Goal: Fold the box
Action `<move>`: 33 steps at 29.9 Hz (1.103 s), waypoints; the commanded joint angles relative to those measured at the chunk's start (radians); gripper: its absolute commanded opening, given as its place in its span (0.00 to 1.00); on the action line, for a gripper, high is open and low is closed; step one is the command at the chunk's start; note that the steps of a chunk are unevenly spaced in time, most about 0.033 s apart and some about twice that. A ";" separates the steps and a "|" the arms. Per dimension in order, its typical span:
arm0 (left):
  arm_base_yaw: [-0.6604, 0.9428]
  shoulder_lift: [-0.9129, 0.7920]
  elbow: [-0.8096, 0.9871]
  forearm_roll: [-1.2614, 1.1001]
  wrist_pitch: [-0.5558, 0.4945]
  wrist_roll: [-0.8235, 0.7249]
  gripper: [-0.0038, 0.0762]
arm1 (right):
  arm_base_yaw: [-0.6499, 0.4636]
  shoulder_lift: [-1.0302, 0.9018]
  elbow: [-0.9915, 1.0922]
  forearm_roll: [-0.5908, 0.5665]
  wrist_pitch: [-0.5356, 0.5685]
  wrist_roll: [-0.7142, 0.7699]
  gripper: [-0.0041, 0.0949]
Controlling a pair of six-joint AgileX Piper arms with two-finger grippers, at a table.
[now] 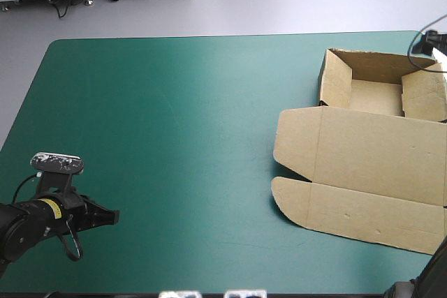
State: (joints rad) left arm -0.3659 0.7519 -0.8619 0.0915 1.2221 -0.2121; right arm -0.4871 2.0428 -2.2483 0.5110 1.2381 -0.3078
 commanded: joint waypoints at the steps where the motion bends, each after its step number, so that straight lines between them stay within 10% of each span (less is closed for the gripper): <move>1: -0.004 -0.006 -0.028 0.018 -0.060 -0.005 0.04 | 0.049 -0.181 -0.070 0.243 0.016 -0.127 0.69; 6: -0.004 -0.006 -0.028 0.021 -0.082 0.006 0.04 | 0.203 -0.354 -0.089 0.201 0.016 -0.210 0.05; 18: -0.004 -0.006 -0.028 0.103 -0.087 0.023 0.04 | 0.656 -0.569 -0.058 -0.315 0.018 0.022 0.02; 33: -0.004 -0.006 -0.028 0.102 -0.129 0.014 0.04 | 0.737 -0.820 0.774 -0.406 0.018 0.038 0.02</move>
State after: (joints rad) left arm -0.3659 0.7519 -0.8619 0.1800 1.1420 -0.1899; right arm 0.2496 1.2970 -1.5652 0.1215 1.2507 -0.2664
